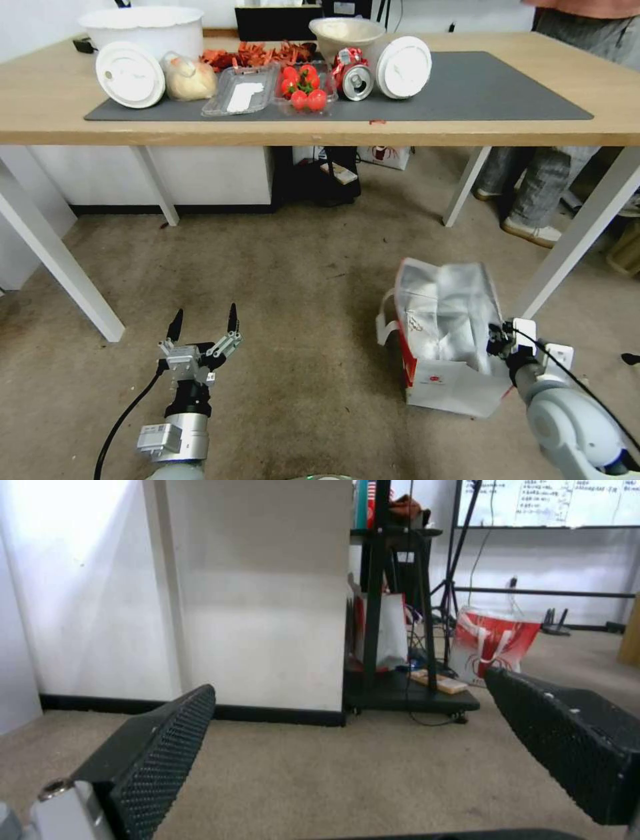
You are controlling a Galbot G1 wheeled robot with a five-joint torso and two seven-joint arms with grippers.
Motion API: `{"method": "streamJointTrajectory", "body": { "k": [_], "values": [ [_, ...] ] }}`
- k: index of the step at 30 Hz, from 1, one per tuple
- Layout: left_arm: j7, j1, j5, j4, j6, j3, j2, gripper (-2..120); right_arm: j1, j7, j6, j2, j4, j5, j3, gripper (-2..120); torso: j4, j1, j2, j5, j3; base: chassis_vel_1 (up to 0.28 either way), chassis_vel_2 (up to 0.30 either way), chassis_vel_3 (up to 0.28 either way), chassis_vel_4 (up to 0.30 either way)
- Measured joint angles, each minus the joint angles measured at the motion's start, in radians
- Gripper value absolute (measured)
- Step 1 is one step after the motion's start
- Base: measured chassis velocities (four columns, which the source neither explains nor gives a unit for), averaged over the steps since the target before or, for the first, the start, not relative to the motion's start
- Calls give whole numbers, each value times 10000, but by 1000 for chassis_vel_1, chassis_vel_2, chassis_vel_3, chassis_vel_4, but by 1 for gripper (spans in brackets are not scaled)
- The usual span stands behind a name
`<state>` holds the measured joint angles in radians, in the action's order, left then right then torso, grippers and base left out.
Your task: Pick up the food delivery bag from the floor and place it on the table.
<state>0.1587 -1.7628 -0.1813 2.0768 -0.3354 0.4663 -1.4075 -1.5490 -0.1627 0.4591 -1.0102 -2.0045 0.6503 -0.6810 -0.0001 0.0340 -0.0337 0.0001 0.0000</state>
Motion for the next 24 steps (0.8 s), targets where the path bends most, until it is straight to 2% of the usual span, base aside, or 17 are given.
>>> {"method": "streamJointTrajectory", "body": {
  "k": [2,3,4,7,8,10,11,12,15,16,19,24],
  "values": [
    [11,-2,1,14,14,-2,-6,100,0,543,-55,438,-84,177,-58,0,1,0,0,-1,0,0,0,0,0],
    [34,-3,1,35,31,-4,-10,100,12,1154,-148,914,-136,372,-77,0,1,0,0,0,0,0,0,0,0],
    [34,-3,1,35,31,-4,-10,100,12,1154,-148,914,-136,372,-77,0,1,0,0,0,0,0,0,0,0],
    [66,-5,-2,88,99,9,-9,100,133,2486,-349,1996,-153,946,-99,0,1,0,0,-1,0,0,0,0,0],
    [66,-5,-2,88,99,9,-9,100,133,2486,-349,1996,-153,946,-99,0,1,0,0,-1,0,0,0,0,0],
    [86,-5,-6,98,131,16,-12,100,244,3398,-505,2536,-76,1235,-106,0,2,0,0,1,0,0,0,0,0],
    [112,-4,-12,101,152,17,-35,100,349,4180,-673,2979,52,1388,-112,0,3,1,0,0,0,0,0,0,0],
    [112,-4,-12,101,152,17,-35,100,349,4180,-673,2979,52,1388,-112,0,3,1,0,0,0,0,0,0,0],
    [128,-3,-19,126,214,9,-93,100,517,5637,-1134,3668,368,1491,-92,0,2,0,0,1,0,0,0,0,0],
    [128,-3,-19,126,214,9,-93,100,517,5637,-1134,3668,368,1491,-92,0,2,0,0,1,0,0,0,0,0],
    [174,4,-25,128,254,9,-122,100,767,7826,-1854,4183,918,1727,-55,0,1,1,0,0,0,0,0,0,0],
    [193,7,-43,148,275,27,-137,100,1175,8864,-2027,4369,1272,1877,80,0,1,1,0,0,0,0,0,0,0]
  ]
}}
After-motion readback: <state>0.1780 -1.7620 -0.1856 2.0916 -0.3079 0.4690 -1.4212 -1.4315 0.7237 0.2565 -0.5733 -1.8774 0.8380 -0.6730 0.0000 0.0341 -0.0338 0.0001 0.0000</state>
